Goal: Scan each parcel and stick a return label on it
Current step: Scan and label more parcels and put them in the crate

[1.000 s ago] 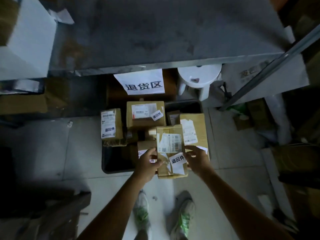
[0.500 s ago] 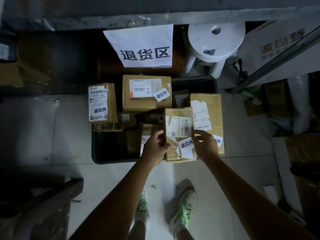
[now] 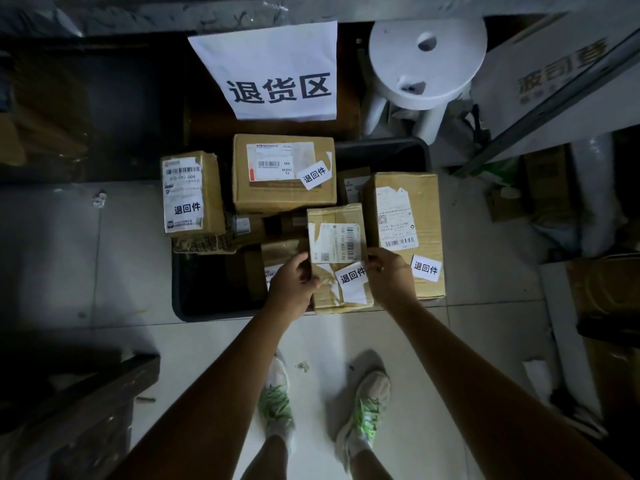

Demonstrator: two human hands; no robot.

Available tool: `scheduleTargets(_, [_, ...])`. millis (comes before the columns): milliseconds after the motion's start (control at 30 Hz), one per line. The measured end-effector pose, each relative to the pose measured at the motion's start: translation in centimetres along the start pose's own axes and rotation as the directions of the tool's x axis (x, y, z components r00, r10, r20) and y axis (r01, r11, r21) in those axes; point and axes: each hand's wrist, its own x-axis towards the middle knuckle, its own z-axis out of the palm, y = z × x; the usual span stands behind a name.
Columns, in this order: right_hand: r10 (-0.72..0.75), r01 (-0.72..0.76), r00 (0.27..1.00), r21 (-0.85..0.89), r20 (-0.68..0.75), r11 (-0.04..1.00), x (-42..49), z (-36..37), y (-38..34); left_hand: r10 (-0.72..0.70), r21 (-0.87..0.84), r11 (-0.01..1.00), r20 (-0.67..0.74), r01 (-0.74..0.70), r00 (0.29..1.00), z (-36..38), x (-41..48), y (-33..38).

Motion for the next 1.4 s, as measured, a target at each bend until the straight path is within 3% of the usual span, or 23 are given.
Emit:
scheduleTargets(233, [0.012, -0.012, 0.998, -0.008, 0.061, 1.000, 0.5, -1.6, -0.8, -0.030, 0.004, 1.000, 0.034, 0.030, 0.999, -0.7, -0.6, 2.2])
scheduleTargets(333, [0.021, -0.017, 0.996, -0.044, 0.084, 0.999, -0.3, -4.4, -1.6, 0.079, 0.240, 0.967, 0.026, -0.083, 0.997, -1.4, -2.6, 4.8])
scheduleTargets(433, [0.002, 0.016, 0.991, -0.128, 0.137, 0.992, -2.2, -9.6, -3.5, 0.177, 0.455, 0.867, 0.103, -0.205, 0.979, -2.9, -6.2, 9.5])
scheduleTargets(533, [-0.015, 0.055, 0.987, -0.251, 0.158, 0.966, -5.3, -16.9, -6.7, 0.269, 0.668, 0.674, 0.175, -0.315, 0.947, -4.4, -11.0, 16.2])
scheduleTargets(667, [-0.047, 0.075, 0.995, -0.350, 0.087, 0.934, -10.8, -28.9, -12.0, 0.395, 0.788, 0.447, 0.252, -0.424, 0.884, -4.5, -18.1, 27.4])
scheduleTargets(867, [-0.083, 0.018, 0.984, -0.373, -0.158, 0.928, -22.6, -46.9, -16.8, 0.514, 0.754, 0.243, 0.434, -0.611, 0.740, 2.2, -30.5, 42.7])
scheduleTargets(1033, [-0.043, -0.088, 0.926, -0.327, -0.374, 0.941, -34.0, -59.5, -13.7, 0.520, 0.650, 0.067, 0.625, -0.757, 0.583, 13.1, -42.0, 50.3])
scheduleTargets(1300, [0.094, -0.261, 0.816, -0.219, -0.570, 0.940, -51.5, -71.3, 1.7, 0.524, 0.484, -0.211, 0.790, -0.849, 0.320, 32.9, -59.7, 49.1])
scheduleTargets(1400, [0.121, -0.299, 0.779, -0.195, -0.615, 0.934, -56.8, -74.1, 8.1, 0.476, 0.445, -0.262, 0.832, -0.856, 0.287, 40.0, -65.0, 45.9])
